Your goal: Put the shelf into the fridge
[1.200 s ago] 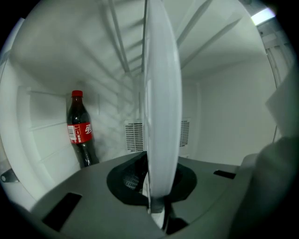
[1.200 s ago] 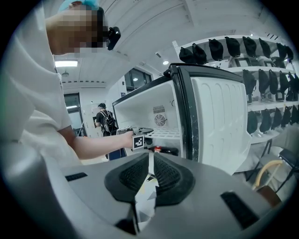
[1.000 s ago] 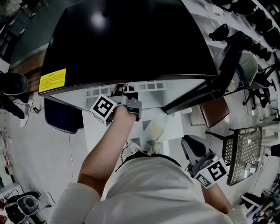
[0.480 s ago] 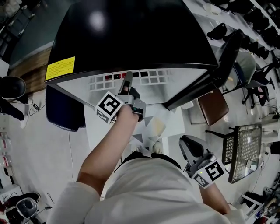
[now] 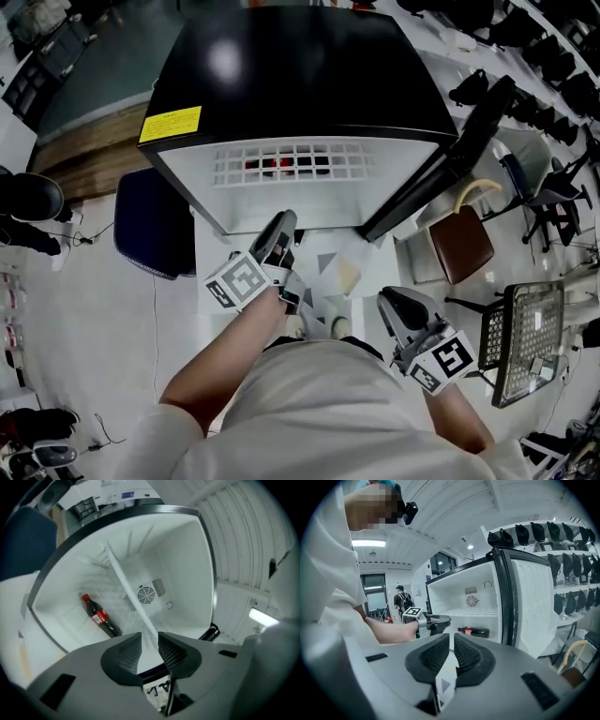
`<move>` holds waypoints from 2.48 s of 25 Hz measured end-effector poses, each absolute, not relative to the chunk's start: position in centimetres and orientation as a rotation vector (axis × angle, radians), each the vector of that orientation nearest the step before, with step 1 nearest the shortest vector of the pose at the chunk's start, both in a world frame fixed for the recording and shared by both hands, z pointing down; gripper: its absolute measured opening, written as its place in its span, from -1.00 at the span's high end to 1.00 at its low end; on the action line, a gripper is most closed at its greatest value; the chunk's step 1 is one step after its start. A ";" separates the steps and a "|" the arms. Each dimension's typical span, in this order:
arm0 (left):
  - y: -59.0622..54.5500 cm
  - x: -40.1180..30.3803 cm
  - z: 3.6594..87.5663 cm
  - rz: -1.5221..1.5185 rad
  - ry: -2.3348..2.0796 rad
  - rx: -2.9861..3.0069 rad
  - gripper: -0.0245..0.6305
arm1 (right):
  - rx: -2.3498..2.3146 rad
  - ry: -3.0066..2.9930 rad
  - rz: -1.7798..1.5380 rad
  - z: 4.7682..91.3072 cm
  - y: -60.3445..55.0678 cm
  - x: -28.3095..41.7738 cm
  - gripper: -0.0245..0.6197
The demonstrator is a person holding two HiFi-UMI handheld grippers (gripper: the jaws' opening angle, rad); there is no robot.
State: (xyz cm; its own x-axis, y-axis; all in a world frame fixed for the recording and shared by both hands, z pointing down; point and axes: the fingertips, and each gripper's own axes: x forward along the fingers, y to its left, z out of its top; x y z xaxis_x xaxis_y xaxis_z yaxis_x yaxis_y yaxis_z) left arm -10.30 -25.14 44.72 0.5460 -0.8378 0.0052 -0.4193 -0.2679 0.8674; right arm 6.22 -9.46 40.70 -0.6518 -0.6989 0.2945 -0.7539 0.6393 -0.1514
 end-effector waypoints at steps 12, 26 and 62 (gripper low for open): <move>-14.3 -9.2 41.0 0.031 -0.953 2.541 0.74 | 1.088 -2.715 0.341 40.4 -10.7 3.4 0.84; -11.5 -10.5 41.4 0.126 -0.903 2.584 0.74 | 1.070 -2.700 0.330 40.5 -10.4 2.3 0.87; -12.5 -9.9 42.8 0.150 -0.868 2.575 0.74 | 1.079 -2.691 0.319 40.7 -11.0 1.9 0.90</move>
State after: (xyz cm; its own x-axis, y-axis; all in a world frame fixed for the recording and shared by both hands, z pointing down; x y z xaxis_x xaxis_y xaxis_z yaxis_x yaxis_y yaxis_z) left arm -9.85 -12.49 42.84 0.7998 -0.5547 0.2294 -0.5995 -0.7187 0.3523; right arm 1.92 -11.01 40.67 -0.7045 -0.6499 0.2853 -0.6985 0.7060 -0.1166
